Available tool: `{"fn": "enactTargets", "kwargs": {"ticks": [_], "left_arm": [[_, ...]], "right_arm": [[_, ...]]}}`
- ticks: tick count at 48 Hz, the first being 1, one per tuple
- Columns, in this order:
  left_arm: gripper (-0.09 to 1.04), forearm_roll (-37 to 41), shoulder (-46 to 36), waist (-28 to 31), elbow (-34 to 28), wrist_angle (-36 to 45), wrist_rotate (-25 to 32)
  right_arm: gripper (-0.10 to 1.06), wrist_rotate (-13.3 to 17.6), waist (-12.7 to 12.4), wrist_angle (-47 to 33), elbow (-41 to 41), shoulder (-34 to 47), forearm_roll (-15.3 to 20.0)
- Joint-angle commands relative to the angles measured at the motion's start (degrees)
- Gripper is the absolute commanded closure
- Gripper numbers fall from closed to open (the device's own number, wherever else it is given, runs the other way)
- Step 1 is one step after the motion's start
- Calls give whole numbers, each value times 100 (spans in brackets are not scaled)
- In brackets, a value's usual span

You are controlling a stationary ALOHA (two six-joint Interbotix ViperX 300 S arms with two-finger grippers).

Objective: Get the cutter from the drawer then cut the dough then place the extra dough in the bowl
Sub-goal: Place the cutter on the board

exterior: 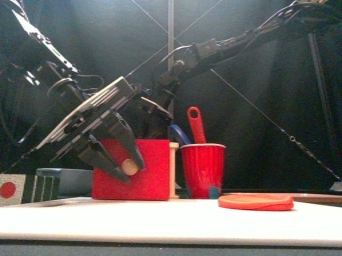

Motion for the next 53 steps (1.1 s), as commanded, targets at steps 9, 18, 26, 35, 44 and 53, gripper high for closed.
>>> {"fn": "enactTargets", "kwargs": {"ticks": [9,18,26,35,44,53], "left_arm": [[38,35,-44,-149,-114,97,44],[22,70,-44,-158,-70,290,44],[9,123,-53,-158,-53,299,53],[8,246,-167,-158,26,290,88],[9,993,-686,-167,299,308,79],[9,1925,-1336,-167,738,308,114]], "right_arm": [[93,-9,18,26,-70,-70,18],[93,-9,44,26,-70,-35,18],[93,-9,79,26,-79,-35,18],[93,-9,97,26,-79,-114,9],[93,-18,193,26,-70,-404,18],[93,-26,396,35,105,-738,9]]}}
